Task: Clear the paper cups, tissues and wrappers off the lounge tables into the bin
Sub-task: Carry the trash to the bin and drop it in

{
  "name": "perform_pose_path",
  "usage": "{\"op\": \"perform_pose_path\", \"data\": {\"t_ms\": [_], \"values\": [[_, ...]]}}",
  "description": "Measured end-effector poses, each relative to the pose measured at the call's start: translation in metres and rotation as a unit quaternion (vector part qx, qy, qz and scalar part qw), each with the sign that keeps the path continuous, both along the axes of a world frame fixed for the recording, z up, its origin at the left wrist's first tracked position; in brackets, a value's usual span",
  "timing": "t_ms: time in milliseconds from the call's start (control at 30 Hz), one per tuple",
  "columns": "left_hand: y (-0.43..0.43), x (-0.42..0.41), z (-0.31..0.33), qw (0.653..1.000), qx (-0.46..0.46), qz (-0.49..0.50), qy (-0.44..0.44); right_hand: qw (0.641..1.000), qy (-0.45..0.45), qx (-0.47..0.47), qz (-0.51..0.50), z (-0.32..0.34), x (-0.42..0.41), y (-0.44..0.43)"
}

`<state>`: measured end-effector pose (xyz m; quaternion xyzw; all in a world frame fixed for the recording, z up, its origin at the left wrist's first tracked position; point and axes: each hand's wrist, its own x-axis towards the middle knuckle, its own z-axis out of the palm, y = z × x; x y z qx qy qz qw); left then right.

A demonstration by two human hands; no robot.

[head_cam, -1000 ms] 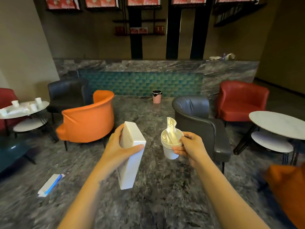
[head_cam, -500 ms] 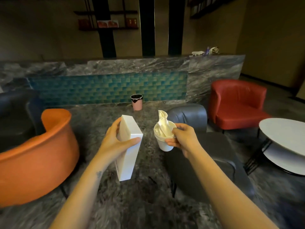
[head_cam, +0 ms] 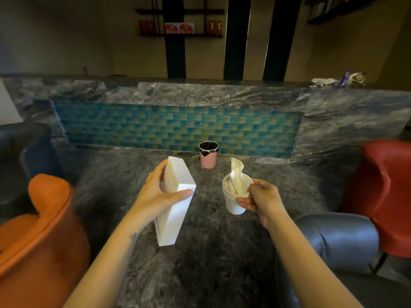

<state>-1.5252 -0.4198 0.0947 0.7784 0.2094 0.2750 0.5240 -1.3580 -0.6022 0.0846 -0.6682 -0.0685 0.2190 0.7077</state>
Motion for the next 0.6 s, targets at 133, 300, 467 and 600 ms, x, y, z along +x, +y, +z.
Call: {"op": "perform_pose_path", "data": {"t_ms": [133, 300, 467, 600], "values": [[0.116, 0.137, 0.000, 1.000, -0.003, -0.020, 0.008, 1.000, 0.013, 0.002, -0.019, -0.001, 0.133, 0.109], [0.230, 0.310, 0.021, 0.998, -0.020, -0.059, 0.009, 0.998, 0.027, 0.003, -0.057, 0.018, 0.287, 0.216], [0.336, 0.474, 0.009, 0.996, -0.012, -0.087, -0.004, 0.997, 0.027, -0.001, -0.077, 0.011, 0.437, 0.315], [0.426, 0.606, -0.015, 0.995, -0.020, -0.093, -0.004, 0.997, 0.020, 0.000, -0.070, -0.012, 0.568, 0.407]]}}
